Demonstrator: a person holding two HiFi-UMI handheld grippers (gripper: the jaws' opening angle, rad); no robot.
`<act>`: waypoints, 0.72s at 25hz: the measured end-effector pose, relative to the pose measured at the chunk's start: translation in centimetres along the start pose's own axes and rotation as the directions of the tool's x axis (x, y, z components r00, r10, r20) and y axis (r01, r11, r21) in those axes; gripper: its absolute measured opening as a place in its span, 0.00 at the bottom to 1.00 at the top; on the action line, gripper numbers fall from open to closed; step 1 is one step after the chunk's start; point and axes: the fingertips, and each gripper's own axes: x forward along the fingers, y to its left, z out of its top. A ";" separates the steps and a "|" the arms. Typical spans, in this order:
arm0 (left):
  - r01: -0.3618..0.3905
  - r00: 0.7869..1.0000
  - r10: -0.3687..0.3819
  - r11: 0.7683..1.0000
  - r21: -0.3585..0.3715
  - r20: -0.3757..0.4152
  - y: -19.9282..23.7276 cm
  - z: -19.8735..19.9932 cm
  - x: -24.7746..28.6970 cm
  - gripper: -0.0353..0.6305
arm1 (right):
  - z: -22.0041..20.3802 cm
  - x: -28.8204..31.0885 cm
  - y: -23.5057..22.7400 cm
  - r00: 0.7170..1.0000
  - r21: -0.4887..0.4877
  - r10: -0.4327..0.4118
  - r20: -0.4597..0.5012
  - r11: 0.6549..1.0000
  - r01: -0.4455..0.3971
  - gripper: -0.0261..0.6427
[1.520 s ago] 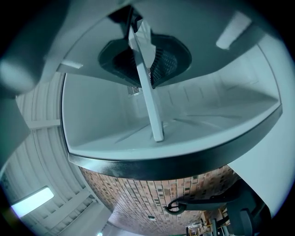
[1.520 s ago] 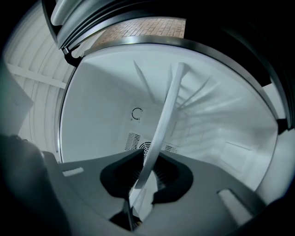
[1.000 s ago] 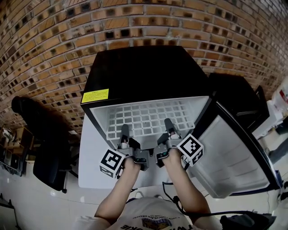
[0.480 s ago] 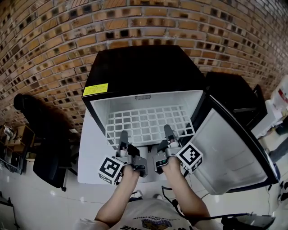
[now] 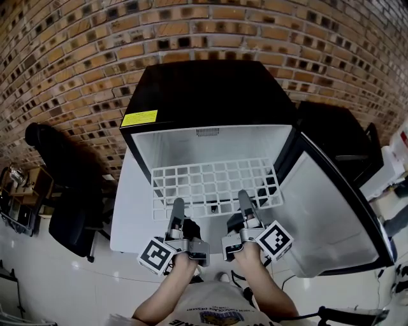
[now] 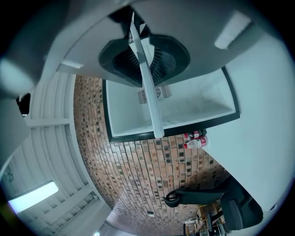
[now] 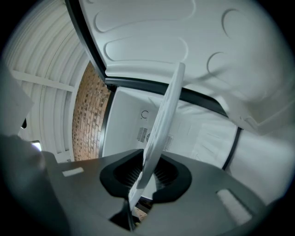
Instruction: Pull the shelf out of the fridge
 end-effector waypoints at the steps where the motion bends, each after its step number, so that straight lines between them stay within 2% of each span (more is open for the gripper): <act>1: 0.015 1.000 -0.015 1.000 0.021 0.003 -0.3 0.0 -0.6 0.10 | -0.1 -0.6 0.4 1.000 -0.012 0.015 -0.003 1.000 -0.015 0.12; 6: 0.112 0.994 -0.113 0.989 0.092 0.005 -1.8 0.1 -3.2 0.11 | -0.9 -3.2 3.1 0.993 -0.087 0.113 -0.015 0.990 -0.114 0.14; 11: 0.196 0.980 -0.197 0.970 0.146 -0.005 -3.7 0.0 -4.7 0.12 | -1.0 -4.9 4.6 0.983 -0.112 0.183 0.001 0.977 -0.182 0.14; 14: 0.228 0.973 -0.230 0.957 0.178 -0.011 -4.7 -0.1 -4.9 0.12 | -0.8 -5.3 5.1 0.977 -0.121 0.213 0.007 0.970 -0.210 0.15; 18: 0.240 0.970 -0.242 0.955 0.172 -0.006 -5.0 -0.1 -5.0 0.12 | -0.6 -5.4 5.9 0.972 -0.151 0.234 0.009 0.961 -0.230 0.15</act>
